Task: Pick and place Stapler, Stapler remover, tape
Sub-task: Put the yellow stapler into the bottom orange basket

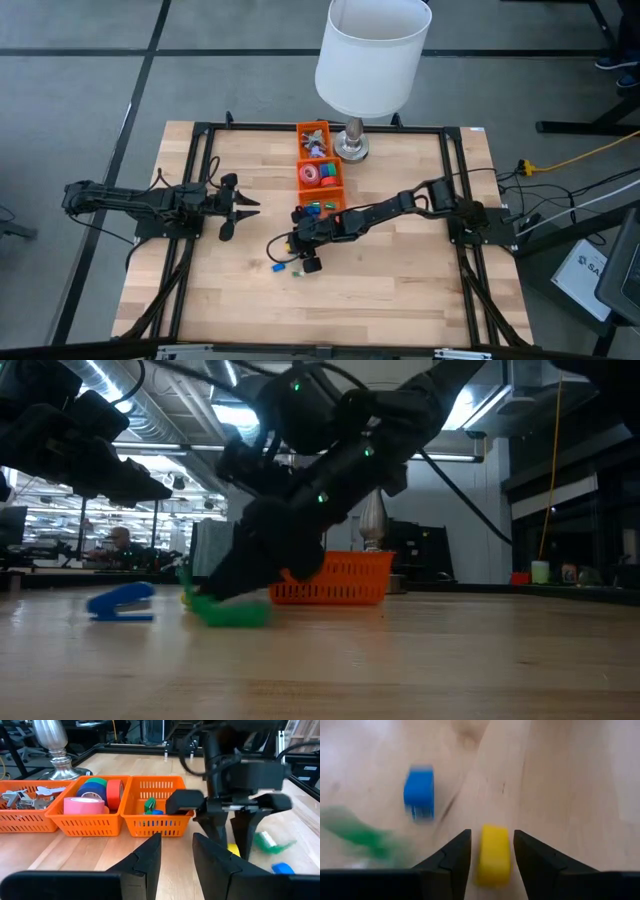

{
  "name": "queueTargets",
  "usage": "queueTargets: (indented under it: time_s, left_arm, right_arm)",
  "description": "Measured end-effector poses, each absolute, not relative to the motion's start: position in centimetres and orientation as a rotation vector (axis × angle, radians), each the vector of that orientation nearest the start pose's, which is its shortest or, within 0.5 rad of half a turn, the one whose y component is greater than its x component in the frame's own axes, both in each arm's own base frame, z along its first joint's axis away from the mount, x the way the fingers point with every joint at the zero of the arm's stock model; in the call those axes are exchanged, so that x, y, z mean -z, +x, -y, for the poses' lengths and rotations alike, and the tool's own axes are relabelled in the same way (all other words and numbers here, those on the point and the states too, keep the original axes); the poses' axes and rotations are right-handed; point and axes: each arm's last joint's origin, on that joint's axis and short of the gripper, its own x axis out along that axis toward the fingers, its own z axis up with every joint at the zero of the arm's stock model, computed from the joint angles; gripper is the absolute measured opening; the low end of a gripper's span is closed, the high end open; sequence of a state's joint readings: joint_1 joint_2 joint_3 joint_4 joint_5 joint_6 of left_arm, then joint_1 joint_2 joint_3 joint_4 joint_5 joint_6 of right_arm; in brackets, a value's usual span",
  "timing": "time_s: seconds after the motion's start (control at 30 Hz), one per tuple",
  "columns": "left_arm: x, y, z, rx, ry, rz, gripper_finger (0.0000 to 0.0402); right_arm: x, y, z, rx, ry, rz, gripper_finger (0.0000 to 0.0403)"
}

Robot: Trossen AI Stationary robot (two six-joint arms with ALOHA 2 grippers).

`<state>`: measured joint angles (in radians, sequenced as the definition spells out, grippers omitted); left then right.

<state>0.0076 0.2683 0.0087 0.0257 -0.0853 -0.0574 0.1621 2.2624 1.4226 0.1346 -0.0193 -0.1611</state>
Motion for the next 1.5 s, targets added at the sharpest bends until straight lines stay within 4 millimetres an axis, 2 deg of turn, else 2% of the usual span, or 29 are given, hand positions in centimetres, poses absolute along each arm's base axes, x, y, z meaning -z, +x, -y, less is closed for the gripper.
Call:
queueTargets:
  time_s: [0.1,0.33,0.57,0.87,1.2,1.5]
  left_arm:
    - [-14.6,11.2,-0.3,-0.099,-0.048,-0.231,0.0107]
    - [-14.6,11.2,-0.3,-0.099,-0.048,-0.231,0.0108]
    - [-14.6,11.2,-0.3,-0.099,-0.048,-0.231,0.0107]
    - [-14.6,11.2,-0.3,-0.099,-0.048,-0.231,0.0109]
    - [-14.6,11.2,-0.3,-0.099,-0.048,-0.231,0.0109]
    - [-14.6,11.2,-0.3,-0.099,-0.048,-0.231,0.0107]
  right_arm:
    - [-9.9,46.3,-7.5,-0.229,-0.204,-0.704,0.0137]
    - [-9.9,46.3,-7.5,-0.229,-0.205,-0.705,0.0073]
    - [-9.9,46.3,-7.5,-0.228,-0.201,-0.705,0.0073]
    - [-11.1,46.8,-7.6,-0.229,-0.176,-0.696,0.0074]
    - [-14.5,46.5,-7.8,-0.265,-0.193,-0.64,0.0074]
    - [-16.5,45.8,-7.4,-0.255,-0.198,-0.665,0.0074]
